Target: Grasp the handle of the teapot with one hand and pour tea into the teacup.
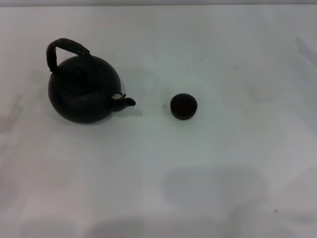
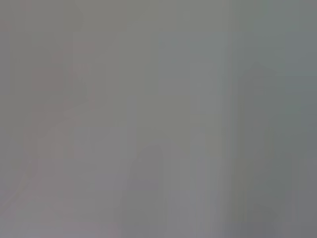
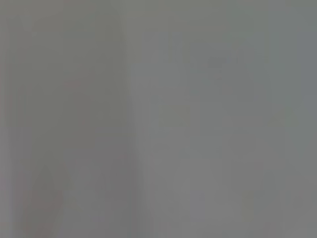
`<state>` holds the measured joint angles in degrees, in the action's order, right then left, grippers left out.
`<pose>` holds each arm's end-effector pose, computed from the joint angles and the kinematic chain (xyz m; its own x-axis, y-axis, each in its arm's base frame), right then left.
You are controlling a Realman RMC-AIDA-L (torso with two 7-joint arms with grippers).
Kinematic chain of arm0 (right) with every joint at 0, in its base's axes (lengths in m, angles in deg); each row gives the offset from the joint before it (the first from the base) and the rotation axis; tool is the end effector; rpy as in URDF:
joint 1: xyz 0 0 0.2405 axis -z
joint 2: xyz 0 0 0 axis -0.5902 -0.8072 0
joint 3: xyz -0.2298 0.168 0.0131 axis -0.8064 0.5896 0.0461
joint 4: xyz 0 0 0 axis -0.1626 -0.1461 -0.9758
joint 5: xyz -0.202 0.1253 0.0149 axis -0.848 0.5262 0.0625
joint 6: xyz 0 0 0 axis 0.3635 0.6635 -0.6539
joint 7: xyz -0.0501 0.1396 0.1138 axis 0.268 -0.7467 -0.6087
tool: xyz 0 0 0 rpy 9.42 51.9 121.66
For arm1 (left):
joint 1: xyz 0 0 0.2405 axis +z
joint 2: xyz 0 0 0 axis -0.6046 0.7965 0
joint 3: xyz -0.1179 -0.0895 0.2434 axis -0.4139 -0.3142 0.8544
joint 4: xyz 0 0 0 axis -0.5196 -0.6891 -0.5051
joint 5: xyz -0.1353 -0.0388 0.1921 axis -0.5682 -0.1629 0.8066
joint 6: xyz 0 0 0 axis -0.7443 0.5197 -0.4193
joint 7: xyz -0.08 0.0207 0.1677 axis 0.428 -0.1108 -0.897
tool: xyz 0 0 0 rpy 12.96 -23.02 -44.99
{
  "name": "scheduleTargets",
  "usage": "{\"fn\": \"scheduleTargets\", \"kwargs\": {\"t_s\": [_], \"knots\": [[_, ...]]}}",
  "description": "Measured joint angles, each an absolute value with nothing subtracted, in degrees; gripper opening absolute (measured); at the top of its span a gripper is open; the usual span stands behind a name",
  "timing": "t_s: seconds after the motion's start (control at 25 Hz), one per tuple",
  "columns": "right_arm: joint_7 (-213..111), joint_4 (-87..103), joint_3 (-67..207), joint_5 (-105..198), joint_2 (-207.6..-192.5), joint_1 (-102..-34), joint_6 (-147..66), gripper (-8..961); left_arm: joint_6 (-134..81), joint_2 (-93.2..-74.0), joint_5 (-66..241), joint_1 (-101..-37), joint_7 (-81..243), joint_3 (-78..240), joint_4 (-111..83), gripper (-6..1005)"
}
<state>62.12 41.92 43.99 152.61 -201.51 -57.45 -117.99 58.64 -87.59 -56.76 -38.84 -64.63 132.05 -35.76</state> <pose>0.3780 0.4155 0.0811 0.6930 -0.1462 -0.7060 -0.6851 -0.4383 -0.5818 -0.4326 0.2725 0.0159 0.6799 -0.0088 0.7333 0.7134 -0.2235 -0.6641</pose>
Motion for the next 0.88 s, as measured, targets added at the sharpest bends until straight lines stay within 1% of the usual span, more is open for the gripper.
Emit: {"fn": "scheduleTargets", "kwargs": {"t_s": [0.16,0.4,0.44,0.48,0.64,0.88], "knots": [[65.81,37.93,48.87,153.56,-201.93,-56.49,-117.9,784,58.98,-87.61,-65.64,-37.46,-65.68,131.8,-33.77,688],[78.08,24.68,57.82,160.79,-201.96,-55.22,-119.28,784,59.83,-87.78,-69.2,-38.05,-66.89,128.52,-30.54,686],[78.08,24.68,57.82,160.79,-201.96,-55.22,-119.28,784,60.31,-87.85,-69.34,-39.28,-67.57,126.59,-28.34,686],[86.04,18.93,58.98,164.03,-201.98,-54.79,-120.22,784,60.4,-87.84,-69.35,-39.62,-67.86,126.3,-27.86,686],[96.22,12.83,59.22,166.76,-201.97,-54.46,-122.01,784,60.46,-87.84,-69.48,-41.06,-69.88,124.65,-26.3,684],[102.04,7.59,61.72,167.65,-202.03,-55.05,-121.19,784,59.76,-87.69,-70.21,-43.95,-72.19,123.17,-24.28,683]]}}
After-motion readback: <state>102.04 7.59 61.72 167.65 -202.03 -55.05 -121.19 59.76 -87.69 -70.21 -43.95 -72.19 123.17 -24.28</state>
